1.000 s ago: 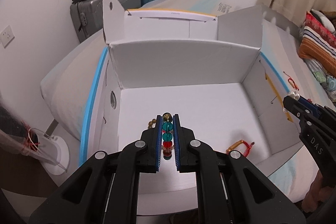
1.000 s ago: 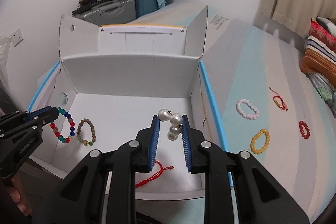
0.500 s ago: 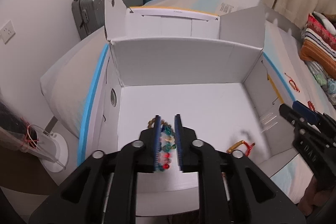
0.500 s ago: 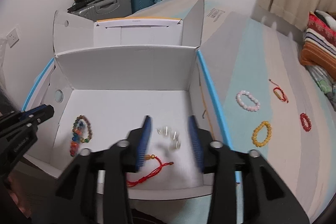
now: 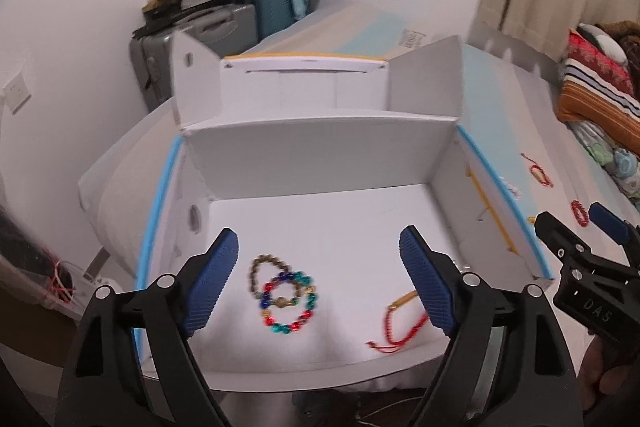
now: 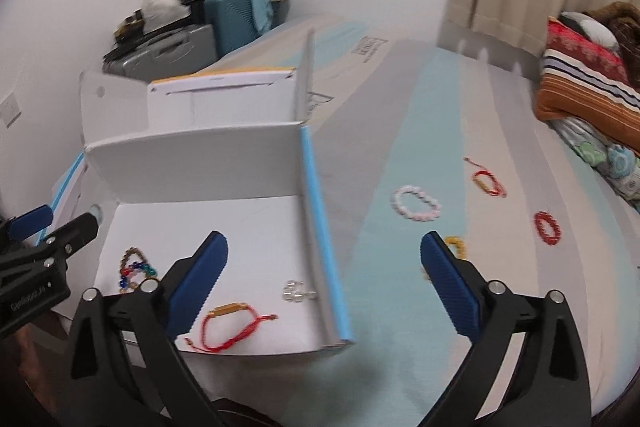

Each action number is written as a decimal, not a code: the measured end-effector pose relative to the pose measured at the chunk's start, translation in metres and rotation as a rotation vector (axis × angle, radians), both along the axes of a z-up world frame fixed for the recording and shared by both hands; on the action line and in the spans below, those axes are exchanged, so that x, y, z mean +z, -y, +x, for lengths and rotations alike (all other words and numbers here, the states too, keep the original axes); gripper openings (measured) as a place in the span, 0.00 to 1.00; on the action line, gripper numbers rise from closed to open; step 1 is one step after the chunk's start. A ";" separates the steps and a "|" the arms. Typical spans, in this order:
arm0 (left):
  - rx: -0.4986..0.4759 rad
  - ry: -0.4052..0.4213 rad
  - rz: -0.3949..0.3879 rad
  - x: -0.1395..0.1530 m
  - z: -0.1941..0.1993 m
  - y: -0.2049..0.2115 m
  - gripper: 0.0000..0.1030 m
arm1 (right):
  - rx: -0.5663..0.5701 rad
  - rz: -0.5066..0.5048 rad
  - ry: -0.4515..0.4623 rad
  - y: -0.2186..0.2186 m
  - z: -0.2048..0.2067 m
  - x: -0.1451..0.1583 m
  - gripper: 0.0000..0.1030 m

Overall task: Organize jewelry
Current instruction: 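Open both tools to drop the bracelet and earrings into the box, then move both tools back over the bed toward the amber and red bracelets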

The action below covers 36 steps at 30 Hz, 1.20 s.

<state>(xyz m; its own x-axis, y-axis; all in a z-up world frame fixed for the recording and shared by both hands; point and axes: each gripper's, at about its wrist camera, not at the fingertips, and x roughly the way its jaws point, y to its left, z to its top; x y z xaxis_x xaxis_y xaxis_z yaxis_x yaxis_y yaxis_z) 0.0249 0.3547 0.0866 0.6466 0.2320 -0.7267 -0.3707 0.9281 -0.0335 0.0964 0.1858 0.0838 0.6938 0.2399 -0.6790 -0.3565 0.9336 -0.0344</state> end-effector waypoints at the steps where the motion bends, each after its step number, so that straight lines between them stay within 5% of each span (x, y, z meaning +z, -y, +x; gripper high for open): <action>1: -0.015 0.003 0.002 0.001 0.003 0.007 0.81 | -0.018 0.001 0.009 0.009 0.001 0.002 0.93; 12: -0.165 0.027 0.032 0.011 0.032 0.089 0.94 | -0.166 0.011 0.028 0.099 0.023 0.010 0.93; 36: -0.372 0.005 -0.024 -0.026 0.122 0.253 0.94 | -0.377 0.015 -0.021 0.285 0.093 -0.029 0.93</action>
<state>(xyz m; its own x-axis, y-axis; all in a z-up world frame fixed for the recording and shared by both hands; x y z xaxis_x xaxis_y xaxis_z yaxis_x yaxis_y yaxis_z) 0.1467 0.1012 0.0607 0.6867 -0.0366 -0.7260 -0.0084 0.9983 -0.0583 0.1894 -0.0988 0.0549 0.7214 -0.0192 -0.6923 0.0114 0.9998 -0.0158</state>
